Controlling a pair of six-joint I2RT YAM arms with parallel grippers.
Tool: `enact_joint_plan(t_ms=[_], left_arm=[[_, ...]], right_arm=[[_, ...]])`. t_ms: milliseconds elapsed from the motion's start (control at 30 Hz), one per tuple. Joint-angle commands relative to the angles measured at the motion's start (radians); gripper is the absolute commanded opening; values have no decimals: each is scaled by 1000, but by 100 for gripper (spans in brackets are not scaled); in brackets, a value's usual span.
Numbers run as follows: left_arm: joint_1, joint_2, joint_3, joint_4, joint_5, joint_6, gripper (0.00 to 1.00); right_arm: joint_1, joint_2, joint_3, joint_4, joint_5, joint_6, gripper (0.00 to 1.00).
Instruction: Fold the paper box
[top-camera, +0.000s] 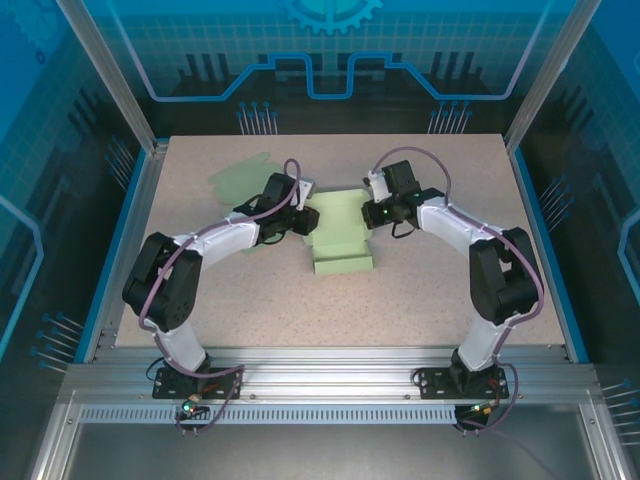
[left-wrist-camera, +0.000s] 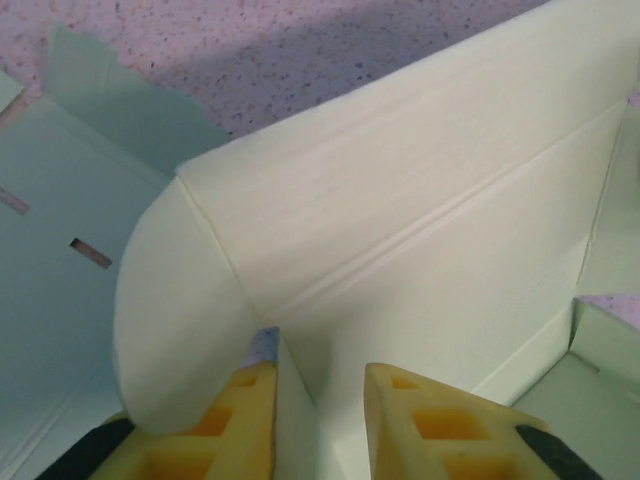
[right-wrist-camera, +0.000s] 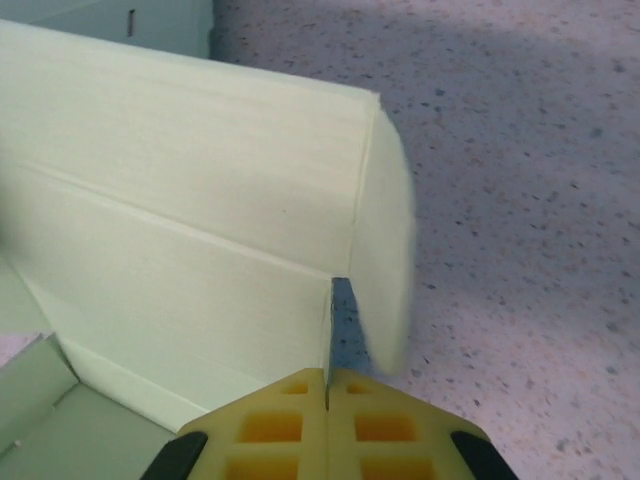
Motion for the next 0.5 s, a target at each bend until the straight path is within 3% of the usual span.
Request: enact_joint_plan(t_ms=[0, 267, 467], left_arm=[[-35, 24, 53, 43, -32, -11, 21], [-59, 39, 92, 96, -47, -70, 16], [-74, 46, 87, 239, -92, -170, 20]], right_arm=[[28, -69, -23, 44, 64, 6, 0], [47, -146, -76, 104, 194, 2, 0], [94, -198, -160, 282, 292, -11, 0]])
